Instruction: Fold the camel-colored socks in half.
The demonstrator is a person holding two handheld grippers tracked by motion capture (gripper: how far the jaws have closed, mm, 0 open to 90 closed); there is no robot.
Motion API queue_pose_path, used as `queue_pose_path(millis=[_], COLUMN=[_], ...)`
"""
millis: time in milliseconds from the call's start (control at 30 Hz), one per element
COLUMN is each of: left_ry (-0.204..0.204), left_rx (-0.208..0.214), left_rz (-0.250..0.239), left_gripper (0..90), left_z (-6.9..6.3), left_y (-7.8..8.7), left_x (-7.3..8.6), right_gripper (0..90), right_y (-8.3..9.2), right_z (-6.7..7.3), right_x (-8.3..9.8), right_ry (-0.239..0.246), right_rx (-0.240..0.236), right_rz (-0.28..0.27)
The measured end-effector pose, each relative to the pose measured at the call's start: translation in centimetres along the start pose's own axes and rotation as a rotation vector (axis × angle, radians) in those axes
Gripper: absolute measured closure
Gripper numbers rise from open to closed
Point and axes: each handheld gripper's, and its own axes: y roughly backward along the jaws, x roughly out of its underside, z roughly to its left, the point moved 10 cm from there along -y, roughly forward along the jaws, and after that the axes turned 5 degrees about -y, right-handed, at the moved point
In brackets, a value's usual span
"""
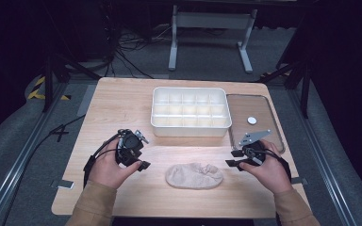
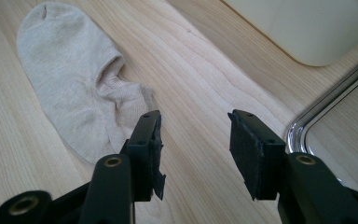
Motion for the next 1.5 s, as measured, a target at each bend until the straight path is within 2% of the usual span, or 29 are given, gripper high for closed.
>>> queue_pose_path(millis=[133, 233, 300, 500, 600, 733, 900, 1000, 1100, 1333, 1500], left_ry=[-0.005, -0.011, -0.012, -0.014, -0.014, -0.022, -0.031, -0.031, -0.032, -0.021, -0.024], left_rx=[0.001, 0.005, 0.006, 0.011, 0.017, 0.021, 0.029, 0.031, 0.036, 0.048, 0.056], left_rz=[-0.001, -0.009, -0.016, -0.01, -0.014, -0.015, -0.019, -0.016, -0.017, -0.035, -0.039], left_gripper=[46.0, 46.1, 46.0, 45.8, 45.8, 45.9, 45.8, 45.8, 45.8, 45.2, 44.7], left_z=[-0.2, -0.4, -0.4, -0.5, -0.7, -0.9, -1.2, -1.2, -1.3, -1.6, -1.8], left_y=[0.1, 0.3, 0.4, 0.4, 0.3, 0.3, 0.1, 0.0, -0.1, 0.0, -0.1], left_x=[-0.1, -0.2, -0.3, -0.3, -0.4, -0.6, -0.7, -0.7, -0.8, -1.1, -1.2], right_gripper=[56.4, 62.4, 65.6, 69.8, 75.5, 78.7, 81.1, 83.3, 86.0, 85.0, 86.7], right_y=[-0.1, 0.1, 0.2, 0.1, -0.3, -0.6, -1.3, -1.8, -2.3, -3.3, -4.3], right_z=[0.4, 1.5, 1.9, 3.3, 4.3, 4.9, 5.4, 5.7, 6.2, 6.6, 6.9], right_x=[-0.2, -0.6, -0.8, -1.3, -1.5, -1.5, -1.6, -1.7, -1.7, -1.8, -1.4], right_ry=[0.002, -0.01, -0.009, 0.011, 0.039, 0.054, 0.067, 0.092, 0.095, 0.07, 0.064], right_rx=[-0.017, -0.058, -0.063, -0.108, -0.139, -0.158, -0.162, -0.154, -0.168, -0.174, -0.175], right_rz=[-0.009, -0.018, -0.022, -0.03, -0.028, -0.022, -0.017, -0.017, -0.019, -0.037, -0.021])
